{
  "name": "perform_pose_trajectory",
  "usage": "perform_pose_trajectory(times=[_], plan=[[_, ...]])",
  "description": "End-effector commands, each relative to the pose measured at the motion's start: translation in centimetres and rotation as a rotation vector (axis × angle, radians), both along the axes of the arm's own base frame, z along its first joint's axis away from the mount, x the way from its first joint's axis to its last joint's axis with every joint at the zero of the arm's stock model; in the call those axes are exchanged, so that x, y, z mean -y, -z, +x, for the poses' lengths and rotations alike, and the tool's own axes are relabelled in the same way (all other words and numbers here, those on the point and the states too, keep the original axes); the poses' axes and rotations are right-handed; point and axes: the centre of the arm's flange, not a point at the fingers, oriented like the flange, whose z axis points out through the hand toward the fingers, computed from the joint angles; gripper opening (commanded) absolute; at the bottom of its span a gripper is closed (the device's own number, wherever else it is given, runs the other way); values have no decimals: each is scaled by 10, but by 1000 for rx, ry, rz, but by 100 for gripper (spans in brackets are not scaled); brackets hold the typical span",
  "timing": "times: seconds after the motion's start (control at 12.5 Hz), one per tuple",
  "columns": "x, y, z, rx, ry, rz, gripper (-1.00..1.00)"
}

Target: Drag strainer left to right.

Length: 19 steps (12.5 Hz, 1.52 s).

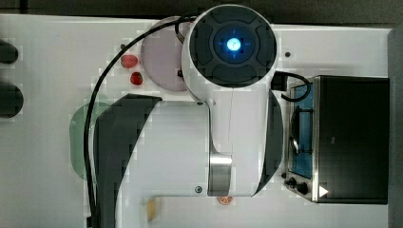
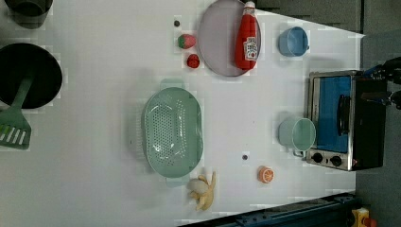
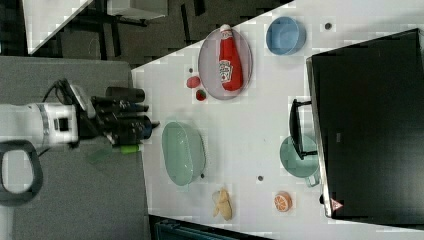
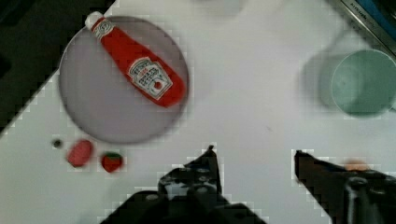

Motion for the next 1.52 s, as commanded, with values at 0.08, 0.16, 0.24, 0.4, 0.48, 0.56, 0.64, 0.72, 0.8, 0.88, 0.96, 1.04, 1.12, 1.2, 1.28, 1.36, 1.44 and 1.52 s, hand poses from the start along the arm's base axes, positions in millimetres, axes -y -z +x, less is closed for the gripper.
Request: perform_pose_trajectory(times=[0.08, 0.16, 0.24, 0.4, 0.48, 0.56, 0.64, 0.72, 0.8, 0.88, 0.96, 1.04, 1.12, 1.2, 1.28, 1.36, 1.44, 1.52], plan=[[6, -87, -151, 18, 143, -17, 60], [4, -87, -151, 18, 141, -16, 82], [-1, -85, -150, 15, 131, -17, 99], [-29, -81, -148, 7, 77, -36, 100], [-51, -77, -146, 3, 34, -52, 100], [-77, -72, -146, -1, -13, -70, 100], [-103, -66, -144, 8, -58, -87, 100], [-128, -61, -141, 29, -97, -101, 100], [-154, -53, -140, 39, -141, -113, 100], [-179, -42, -139, 42, -175, -124, 100], [-202, -28, -138, 36, -187, -131, 100], [-224, -11, -137, 25, -173, -136, 100], [-245, 8, -137, 14, -139, -138, 100], [-263, 31, -136, 0, -88, -137, 100], [-279, 54, -135, -10, -24, -130, 100], [-293, 79, -133, -16, 54, -117, 100], [-305, 103, -131, -18, 137, -97, 100], [-315, 130, -130, -23, 221, -74, 100]])
